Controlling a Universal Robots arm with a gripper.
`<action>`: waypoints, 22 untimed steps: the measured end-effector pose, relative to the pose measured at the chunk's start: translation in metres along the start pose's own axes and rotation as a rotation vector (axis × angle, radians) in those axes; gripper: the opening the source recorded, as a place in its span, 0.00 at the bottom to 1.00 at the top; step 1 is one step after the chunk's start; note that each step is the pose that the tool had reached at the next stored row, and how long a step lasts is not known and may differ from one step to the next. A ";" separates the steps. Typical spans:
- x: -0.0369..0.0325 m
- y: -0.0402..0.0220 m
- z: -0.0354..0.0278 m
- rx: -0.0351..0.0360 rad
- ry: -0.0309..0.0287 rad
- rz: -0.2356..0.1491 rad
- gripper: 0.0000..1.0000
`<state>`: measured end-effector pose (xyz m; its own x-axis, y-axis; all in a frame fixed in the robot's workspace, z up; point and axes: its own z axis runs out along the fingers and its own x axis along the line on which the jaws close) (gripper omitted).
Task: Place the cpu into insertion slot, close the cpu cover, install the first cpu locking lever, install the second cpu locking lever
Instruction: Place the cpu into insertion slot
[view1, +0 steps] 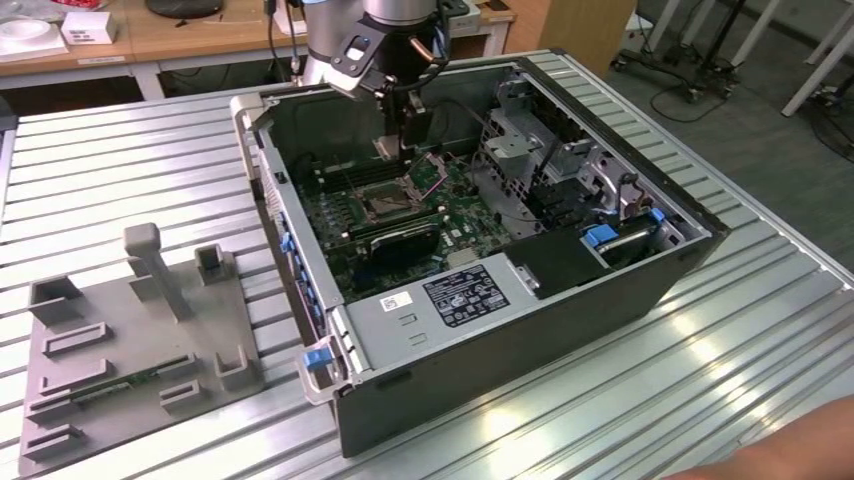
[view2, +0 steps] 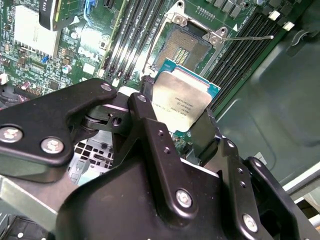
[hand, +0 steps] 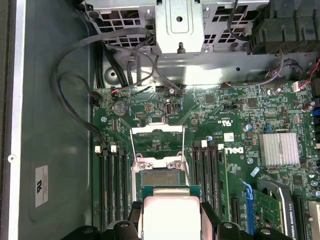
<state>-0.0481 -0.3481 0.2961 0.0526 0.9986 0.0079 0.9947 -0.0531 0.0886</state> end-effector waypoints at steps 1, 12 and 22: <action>0.0000 0.0000 0.0000 0.0002 0.0001 0.000 0.54; 0.0000 -0.0009 0.0099 0.0014 0.0140 -0.022 0.54; 0.0000 -0.0010 0.0118 0.0015 0.0152 -0.034 0.54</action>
<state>-0.0481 -0.3480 0.2843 0.0177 0.9996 0.0201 0.9960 -0.0194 0.0876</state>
